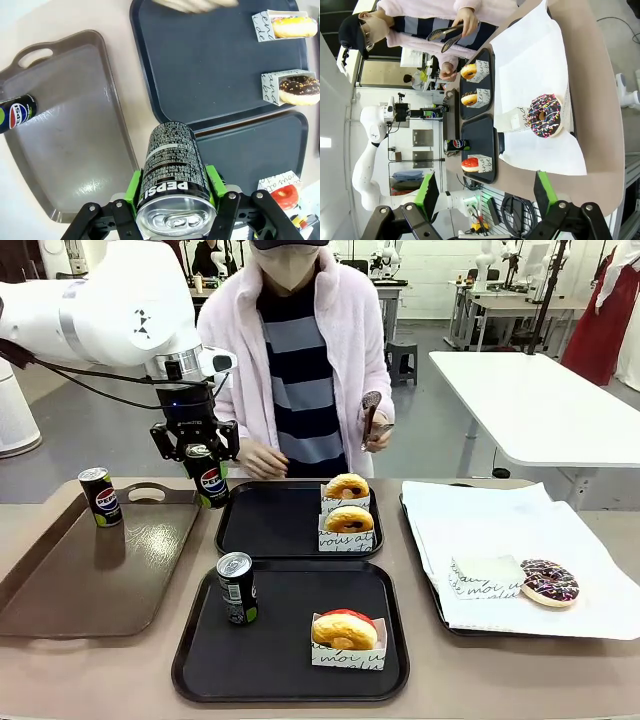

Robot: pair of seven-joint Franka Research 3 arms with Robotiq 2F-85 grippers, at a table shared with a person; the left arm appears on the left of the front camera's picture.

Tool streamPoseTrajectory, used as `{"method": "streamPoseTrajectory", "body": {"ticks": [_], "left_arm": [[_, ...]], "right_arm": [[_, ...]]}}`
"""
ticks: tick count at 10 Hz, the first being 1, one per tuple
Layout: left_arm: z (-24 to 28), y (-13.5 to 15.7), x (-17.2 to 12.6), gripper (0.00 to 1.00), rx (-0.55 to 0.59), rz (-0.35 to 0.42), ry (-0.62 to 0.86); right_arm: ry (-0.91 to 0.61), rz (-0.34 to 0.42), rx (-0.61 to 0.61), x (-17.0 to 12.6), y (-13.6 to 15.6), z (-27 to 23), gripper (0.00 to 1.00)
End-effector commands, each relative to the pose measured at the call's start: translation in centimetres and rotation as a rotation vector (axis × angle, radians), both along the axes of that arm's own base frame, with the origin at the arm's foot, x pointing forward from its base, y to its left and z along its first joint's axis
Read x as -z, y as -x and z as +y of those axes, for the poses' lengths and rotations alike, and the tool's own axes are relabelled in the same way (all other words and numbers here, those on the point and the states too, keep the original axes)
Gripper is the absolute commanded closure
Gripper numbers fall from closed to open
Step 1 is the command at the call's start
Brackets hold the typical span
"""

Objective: Set up donuts and drinks on trays.
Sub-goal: Pick up one Pepsi coke from the Handle tray and place it on the Flat Tray without a Pepsi coke.

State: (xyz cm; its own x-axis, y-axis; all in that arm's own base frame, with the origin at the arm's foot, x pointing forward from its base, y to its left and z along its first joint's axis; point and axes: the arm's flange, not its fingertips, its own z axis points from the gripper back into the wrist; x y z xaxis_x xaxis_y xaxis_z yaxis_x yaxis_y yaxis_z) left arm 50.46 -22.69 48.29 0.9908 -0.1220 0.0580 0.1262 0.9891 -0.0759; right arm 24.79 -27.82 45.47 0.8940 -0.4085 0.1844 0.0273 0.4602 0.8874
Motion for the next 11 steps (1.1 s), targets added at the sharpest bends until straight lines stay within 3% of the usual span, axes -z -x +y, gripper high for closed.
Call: {"method": "streamPoseTrajectory", "body": {"ticks": [1, 2, 4, 6, 7, 9, 11], "left_arm": [[0.0, 0.0, 0.0, 0.41, -0.005, 0.001, 0.0], [-0.5, 0.4, -0.1, 0.41, -0.007, -0.044, 0.001], [-2.4, -2.6, -1.5, 0.41, 0.022, -0.03, -0.03], [-3.2, -2.6, -1.8, 0.41, -0.021, -0.042, -0.023], [-4.7, -5.0, -2.8, 0.41, 0.003, -0.024, -0.048], [-6.5, -5.6, -1.5, 0.41, -0.002, 0.002, -0.052], [-8.4, -8.3, -0.8, 0.41, 0.033, 0.056, -0.076]], "right_arm": [[-0.012, -0.028, -0.002, 0.0, -0.2, -0.1, 0.0], [-0.012, -0.028, -0.002, 0.0, -0.2, -0.1, 0.0], [-0.012, -0.028, -0.002, 0.0, -0.2, -0.1, 0.0], [-0.012, -0.028, -0.002, 0.0, -0.2, -0.1, 0.0], [-0.012, -0.028, -0.002, 0.0, -0.2, -0.1, 0.0], [-0.012, -0.028, -0.002, 0.0, -0.2, -0.1, 0.0], [-0.012, -0.028, -0.002, 0.0, -0.2, -0.1, 0.0]]}}
